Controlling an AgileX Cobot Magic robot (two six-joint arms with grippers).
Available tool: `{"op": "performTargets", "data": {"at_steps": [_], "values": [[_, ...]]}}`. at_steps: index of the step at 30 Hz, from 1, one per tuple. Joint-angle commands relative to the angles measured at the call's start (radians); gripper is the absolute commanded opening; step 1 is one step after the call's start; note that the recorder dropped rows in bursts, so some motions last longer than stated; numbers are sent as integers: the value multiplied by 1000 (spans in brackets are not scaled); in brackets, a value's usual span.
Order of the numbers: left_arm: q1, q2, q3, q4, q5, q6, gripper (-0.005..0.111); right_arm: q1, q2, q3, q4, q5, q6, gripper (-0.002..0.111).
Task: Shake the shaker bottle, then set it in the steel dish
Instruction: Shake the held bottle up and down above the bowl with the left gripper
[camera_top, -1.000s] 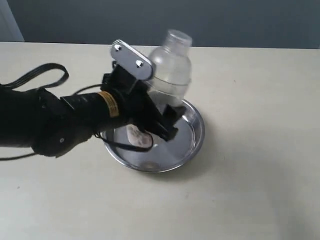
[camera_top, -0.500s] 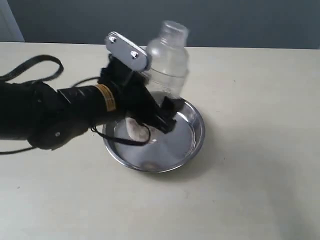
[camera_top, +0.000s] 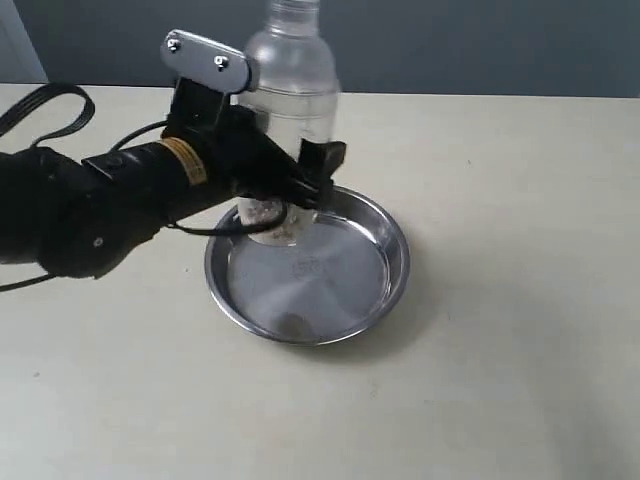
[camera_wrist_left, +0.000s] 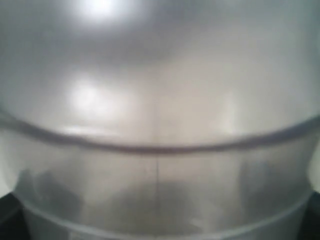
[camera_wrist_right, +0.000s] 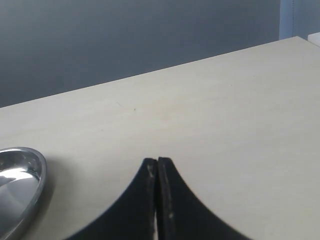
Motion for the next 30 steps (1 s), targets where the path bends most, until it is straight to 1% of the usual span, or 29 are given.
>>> {"op": "performTargets", "data": {"at_steps": [1, 2, 3, 4, 5, 6, 7, 8, 9, 10, 11, 12, 13, 14, 15, 16, 17, 19, 21, 22, 23, 25, 26, 28, 29, 30], "values": [[-29, -161, -4, 65, -260, -22, 0, 4, -5, 2, -3, -11, -4, -1], [-29, -151, 5, -29, -208, -22, 0, 4, -5, 2, -3, -11, -4, -1], [-29, -105, 28, -99, -135, -11, 0, 4, -5, 2, -3, -11, -4, -1], [-29, -34, 54, -138, -97, -5, 0, 4, -5, 2, -3, -11, -4, -1], [-29, 19, 70, -175, -105, -20, 0, 4, -5, 2, -3, -11, -4, -1], [-29, 53, 75, -174, -145, -45, 0, 4, -5, 2, -3, -11, -4, -1], [-29, 45, 75, -94, -198, -73, 0, 4, -5, 2, -3, -11, -4, -1], [-29, 2, 69, 14, -283, -84, 0, 4, -5, 2, -3, -11, -4, -1], [-29, -57, 50, 84, -363, -77, 0, 4, -5, 2, -3, -11, -4, -1], [-29, -118, 16, 125, -405, -21, 0, 4, -5, 2, -3, -11, -4, -1], [-29, -171, -25, 117, -378, 83, 0, 4, -5, 2, -3, -11, -4, -1], [-29, -199, -56, 79, -308, 130, 0, 4, -5, 2, -3, -11, -4, -1], [-29, -205, -80, 13, -186, 125, 0, 4, -5, 2, -3, -11, -4, -1], [-29, -180, -78, -39, -74, 120, 0, 4, -5, 2, -3, -11, -4, -1], [-28, -136, -61, -68, -12, 118, 0, 4, -5, 2, -3, -11, -4, -1], [-28, -63, -30, -103, 12, 106, 0, 4, -5, 2, -3, -11, -4, -1], [-30, 6, -5, -106, -6, 76, 0, 4, -5, 2, -3, -11, -4, -1], [-35, 49, 6, -29, -61, -23, 0, 4, -5, 2, -3, -11, -4, -1], [-35, -24, -17, 68, -129, -24, 0, 4, -5, 2, -3, -11, -4, -1], [-35, -81, -44, 102, -175, 8, 0, 4, -5, 2, -3, -11, -4, -1], [-29, -135, -66, 100, -196, 50, 0, 4, -5, 2, -3, -11, -4, -1], [-29, -198, -98, 65, -175, 107, 0, 4, -5, 2, -3, -11, -4, -1], [-29, -195, -96, 34, -143, 97, 0, 4, -5, 2, -3, -11, -4, -1], [-29, -123, -56, -16, -47, 91, 0, 4, -5, 2, -3, -11, -4, -1], [-29, -85, -35, -16, -25, 57, 0, 4, -5, 2, -3, -11, -4, -1], [-29, -45, -9, -16, -31, 20, 0, 4, -5, 2, -3, -11, -4, -1]]}}
